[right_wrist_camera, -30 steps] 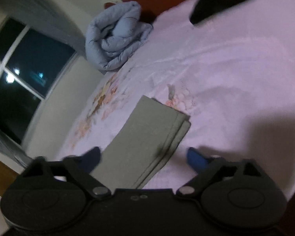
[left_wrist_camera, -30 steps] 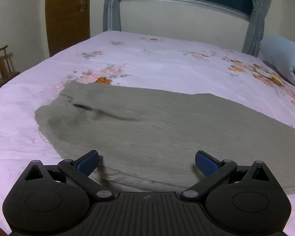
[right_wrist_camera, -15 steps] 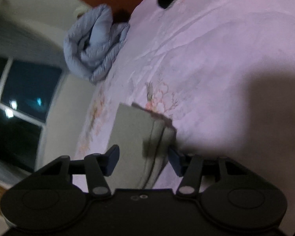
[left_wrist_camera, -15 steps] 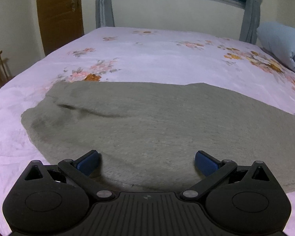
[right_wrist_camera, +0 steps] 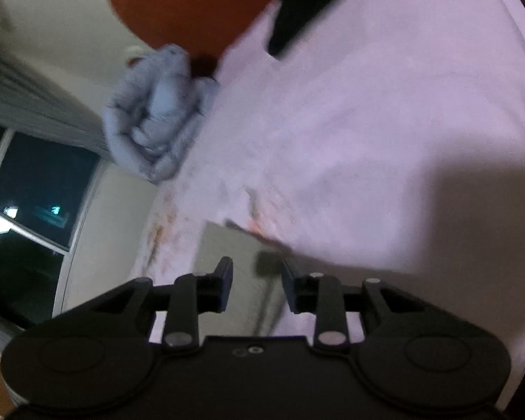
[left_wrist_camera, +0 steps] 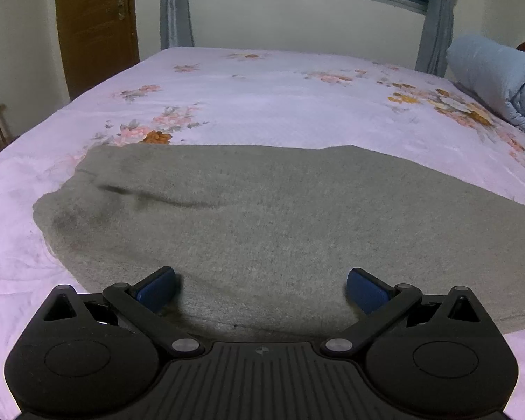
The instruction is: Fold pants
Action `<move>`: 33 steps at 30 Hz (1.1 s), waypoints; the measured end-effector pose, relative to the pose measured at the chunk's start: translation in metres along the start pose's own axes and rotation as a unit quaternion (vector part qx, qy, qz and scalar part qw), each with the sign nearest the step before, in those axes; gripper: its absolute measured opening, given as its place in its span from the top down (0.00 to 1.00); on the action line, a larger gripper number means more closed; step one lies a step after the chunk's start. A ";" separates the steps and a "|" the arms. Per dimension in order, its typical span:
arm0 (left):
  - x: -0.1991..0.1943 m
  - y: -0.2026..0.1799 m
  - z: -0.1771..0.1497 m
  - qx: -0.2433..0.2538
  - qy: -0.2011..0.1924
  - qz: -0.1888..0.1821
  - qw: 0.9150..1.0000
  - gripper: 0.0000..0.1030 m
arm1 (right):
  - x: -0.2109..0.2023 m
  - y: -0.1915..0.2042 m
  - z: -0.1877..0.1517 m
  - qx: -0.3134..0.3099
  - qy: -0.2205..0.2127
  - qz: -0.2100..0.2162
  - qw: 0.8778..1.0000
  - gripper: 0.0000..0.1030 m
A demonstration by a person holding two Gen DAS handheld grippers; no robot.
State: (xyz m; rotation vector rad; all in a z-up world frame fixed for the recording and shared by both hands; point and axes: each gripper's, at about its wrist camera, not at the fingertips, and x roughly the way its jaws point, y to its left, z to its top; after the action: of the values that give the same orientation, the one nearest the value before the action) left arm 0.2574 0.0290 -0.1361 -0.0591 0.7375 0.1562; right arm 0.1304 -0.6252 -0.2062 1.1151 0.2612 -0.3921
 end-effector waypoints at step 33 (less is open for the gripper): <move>-0.001 0.013 -0.002 -0.015 -0.006 -0.004 1.000 0.00 | 0.030 0.005 -0.009 -0.014 0.073 0.002 0.997 0.46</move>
State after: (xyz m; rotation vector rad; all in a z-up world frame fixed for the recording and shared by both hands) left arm 0.2533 0.0413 -0.1373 -0.0898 0.7228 0.1605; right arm 0.1596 -0.6209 -0.2178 1.1171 0.3918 -0.3032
